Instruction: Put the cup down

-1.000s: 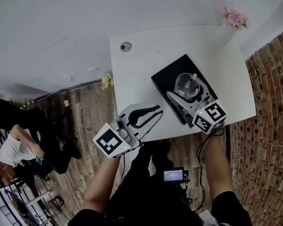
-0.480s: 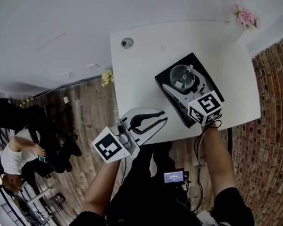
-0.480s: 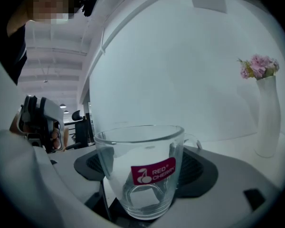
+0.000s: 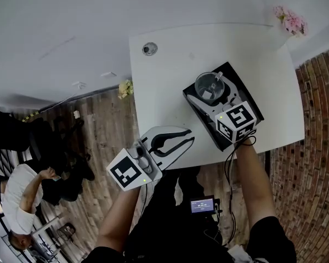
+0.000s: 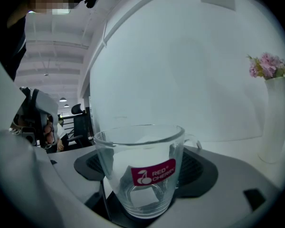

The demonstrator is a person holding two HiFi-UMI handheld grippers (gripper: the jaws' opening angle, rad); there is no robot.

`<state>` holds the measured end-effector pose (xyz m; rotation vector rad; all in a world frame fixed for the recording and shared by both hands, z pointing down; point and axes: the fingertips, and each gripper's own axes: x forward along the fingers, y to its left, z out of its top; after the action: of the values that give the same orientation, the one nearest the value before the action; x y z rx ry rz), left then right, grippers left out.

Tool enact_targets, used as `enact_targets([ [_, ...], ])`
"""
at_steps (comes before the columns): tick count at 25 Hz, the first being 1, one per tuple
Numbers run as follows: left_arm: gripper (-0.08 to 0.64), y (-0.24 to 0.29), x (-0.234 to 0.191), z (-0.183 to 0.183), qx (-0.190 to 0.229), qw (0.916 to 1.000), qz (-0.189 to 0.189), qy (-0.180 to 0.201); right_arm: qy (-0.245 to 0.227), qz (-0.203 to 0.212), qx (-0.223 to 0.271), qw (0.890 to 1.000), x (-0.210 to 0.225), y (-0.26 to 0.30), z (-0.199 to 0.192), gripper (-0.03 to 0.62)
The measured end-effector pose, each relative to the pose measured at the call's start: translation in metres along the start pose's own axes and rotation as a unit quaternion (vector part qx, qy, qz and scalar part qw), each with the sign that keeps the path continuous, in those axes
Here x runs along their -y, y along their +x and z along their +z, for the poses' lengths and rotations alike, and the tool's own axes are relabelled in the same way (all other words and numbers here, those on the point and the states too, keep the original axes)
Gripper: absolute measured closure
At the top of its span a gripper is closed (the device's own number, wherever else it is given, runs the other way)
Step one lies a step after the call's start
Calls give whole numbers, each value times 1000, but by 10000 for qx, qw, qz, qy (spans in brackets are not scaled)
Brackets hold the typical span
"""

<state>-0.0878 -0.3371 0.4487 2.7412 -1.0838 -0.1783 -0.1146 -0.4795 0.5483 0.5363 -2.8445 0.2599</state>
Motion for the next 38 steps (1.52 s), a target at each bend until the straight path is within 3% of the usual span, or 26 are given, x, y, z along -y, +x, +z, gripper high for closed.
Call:
enact_targets([
  [20, 505, 0, -10, -5, 4, 9999, 127, -20, -416, -44, -386, 9984, -1, 2, -14, 187],
  [38, 509, -2, 0, 3, 98, 9999, 116, -28, -393, -92, -754, 9963, -4, -11, -21, 183],
])
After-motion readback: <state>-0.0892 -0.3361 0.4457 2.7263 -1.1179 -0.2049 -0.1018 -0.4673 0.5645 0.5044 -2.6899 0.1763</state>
